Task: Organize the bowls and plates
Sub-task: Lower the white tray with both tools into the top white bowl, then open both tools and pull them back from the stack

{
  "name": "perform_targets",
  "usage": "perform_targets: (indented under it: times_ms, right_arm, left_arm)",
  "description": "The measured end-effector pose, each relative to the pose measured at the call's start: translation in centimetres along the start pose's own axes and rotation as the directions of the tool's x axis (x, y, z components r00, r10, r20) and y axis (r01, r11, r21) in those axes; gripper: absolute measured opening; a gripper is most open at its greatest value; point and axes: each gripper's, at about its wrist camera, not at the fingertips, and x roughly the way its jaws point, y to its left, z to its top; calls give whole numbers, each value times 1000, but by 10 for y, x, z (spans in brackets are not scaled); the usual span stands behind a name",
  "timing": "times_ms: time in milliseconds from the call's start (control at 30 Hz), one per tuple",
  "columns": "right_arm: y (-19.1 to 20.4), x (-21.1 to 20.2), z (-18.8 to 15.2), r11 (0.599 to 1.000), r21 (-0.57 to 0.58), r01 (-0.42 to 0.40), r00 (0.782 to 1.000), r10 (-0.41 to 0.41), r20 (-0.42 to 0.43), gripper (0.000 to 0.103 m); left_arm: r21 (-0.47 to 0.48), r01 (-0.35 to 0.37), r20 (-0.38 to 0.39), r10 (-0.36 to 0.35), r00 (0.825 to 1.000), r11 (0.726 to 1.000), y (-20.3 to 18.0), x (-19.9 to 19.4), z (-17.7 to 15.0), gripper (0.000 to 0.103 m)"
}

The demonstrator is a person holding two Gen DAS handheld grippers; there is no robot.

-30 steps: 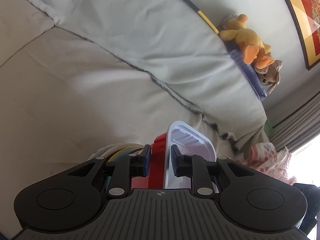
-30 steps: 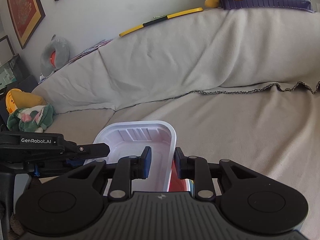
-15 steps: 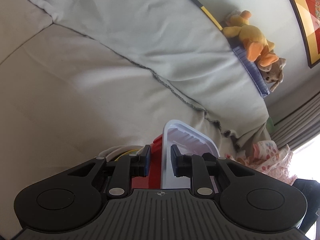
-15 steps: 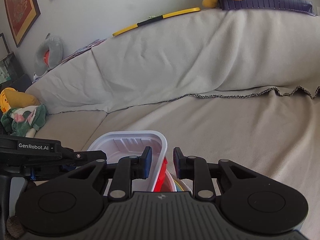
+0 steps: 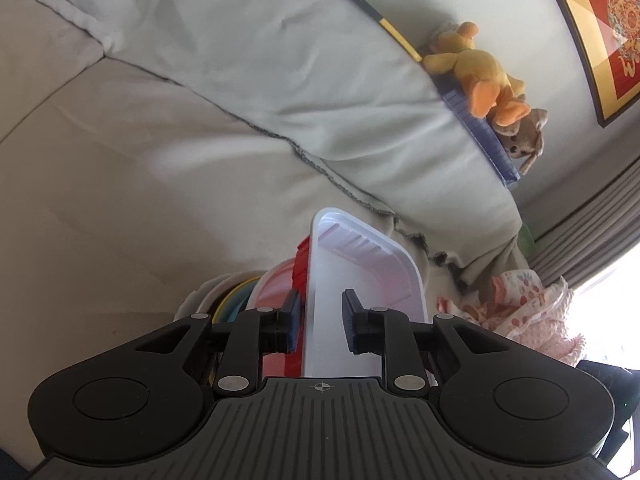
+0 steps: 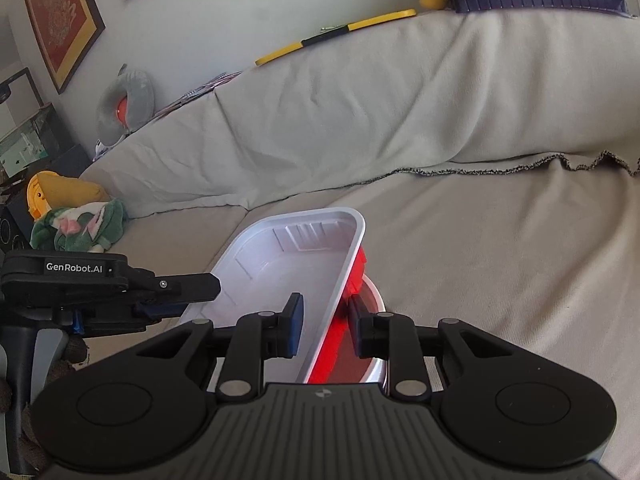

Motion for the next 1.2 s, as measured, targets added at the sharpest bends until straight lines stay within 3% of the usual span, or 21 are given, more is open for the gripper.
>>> perform_targets:
  times_ms: [433, 733, 933, 1133, 1200]
  right_arm:
    - [-2, 5, 0, 1000, 4, 22, 1000, -22, 0, 24]
    - [1, 1, -2, 999, -7, 39, 999, -39, 19, 24]
    - [1, -13, -5, 998, 18, 54, 998, -55, 42, 24]
    - [11, -66, -15, 997, 37, 65, 987, -69, 143, 25]
    - [19, -94, -21, 998, 38, 45, 981, -52, 187, 37]
  left_arm:
    - [-9, -8, -18, 8, 1000, 1000, 0, 8, -1, 24]
    - [9, -19, 18, 19, 1000, 1000, -3, -2, -4, 24]
    - [37, -58, 106, 54, 993, 998, -10, -29, -12, 24]
    - [167, -111, 222, 73, 972, 980, -41, -74, -49, 24]
    - [219, -106, 267, 45, 963, 970, -56, -96, -71, 24]
